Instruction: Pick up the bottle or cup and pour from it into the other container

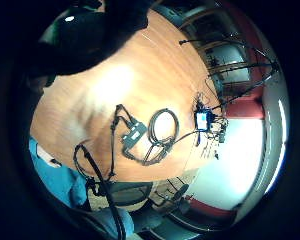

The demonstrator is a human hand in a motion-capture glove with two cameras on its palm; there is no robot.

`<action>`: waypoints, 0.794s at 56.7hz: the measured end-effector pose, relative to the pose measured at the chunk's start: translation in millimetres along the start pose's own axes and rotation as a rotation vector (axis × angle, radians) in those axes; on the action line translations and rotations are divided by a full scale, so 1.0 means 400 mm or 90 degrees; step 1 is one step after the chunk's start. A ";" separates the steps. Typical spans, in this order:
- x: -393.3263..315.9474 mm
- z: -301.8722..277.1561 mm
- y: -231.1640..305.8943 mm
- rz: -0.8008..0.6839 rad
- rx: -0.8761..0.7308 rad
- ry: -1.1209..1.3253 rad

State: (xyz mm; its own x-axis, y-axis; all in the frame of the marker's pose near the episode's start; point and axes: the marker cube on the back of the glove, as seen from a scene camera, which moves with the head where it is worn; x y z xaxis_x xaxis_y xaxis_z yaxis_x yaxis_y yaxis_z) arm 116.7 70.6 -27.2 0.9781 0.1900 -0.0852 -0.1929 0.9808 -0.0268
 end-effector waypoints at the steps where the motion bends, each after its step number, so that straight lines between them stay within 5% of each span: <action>1: -0.020 0.019 0.013 0.007 -0.009 0.003; 28: 0.228 -0.023 -0.020 0.075 0.058 0.030; 45: 0.332 0.008 -0.086 0.082 0.135 -0.082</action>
State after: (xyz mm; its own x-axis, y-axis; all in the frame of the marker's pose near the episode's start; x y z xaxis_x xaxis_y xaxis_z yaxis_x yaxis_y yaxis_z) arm 253.5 62.4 -34.4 0.9512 0.3038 0.0540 -0.3085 0.9330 0.1854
